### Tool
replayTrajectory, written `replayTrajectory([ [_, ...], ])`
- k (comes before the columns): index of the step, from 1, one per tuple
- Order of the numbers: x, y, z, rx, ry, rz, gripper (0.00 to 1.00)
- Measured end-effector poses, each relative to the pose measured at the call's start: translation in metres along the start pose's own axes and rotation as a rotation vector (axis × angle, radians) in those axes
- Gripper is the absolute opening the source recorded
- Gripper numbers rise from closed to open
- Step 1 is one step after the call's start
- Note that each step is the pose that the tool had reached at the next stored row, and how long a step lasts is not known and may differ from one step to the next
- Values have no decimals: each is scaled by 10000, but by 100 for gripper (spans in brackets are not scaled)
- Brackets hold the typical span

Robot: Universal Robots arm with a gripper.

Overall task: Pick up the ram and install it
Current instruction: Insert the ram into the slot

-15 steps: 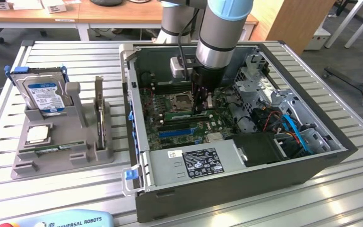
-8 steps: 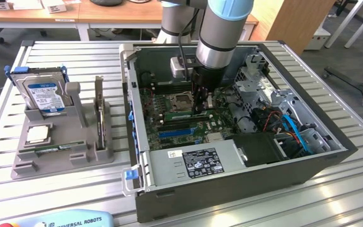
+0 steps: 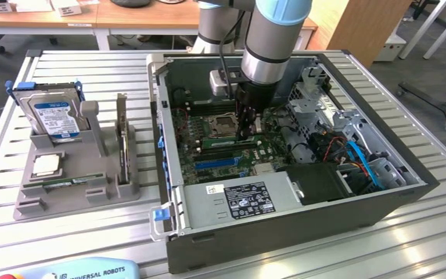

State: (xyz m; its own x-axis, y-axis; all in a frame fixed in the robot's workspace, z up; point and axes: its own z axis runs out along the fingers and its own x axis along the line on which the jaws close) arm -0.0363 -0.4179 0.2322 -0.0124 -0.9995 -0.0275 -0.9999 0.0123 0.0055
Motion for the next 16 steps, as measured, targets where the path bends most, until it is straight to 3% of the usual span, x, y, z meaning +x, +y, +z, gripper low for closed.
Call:
replayTrajectory([
  [16,0,0,9,-1,0,-36,12],
])
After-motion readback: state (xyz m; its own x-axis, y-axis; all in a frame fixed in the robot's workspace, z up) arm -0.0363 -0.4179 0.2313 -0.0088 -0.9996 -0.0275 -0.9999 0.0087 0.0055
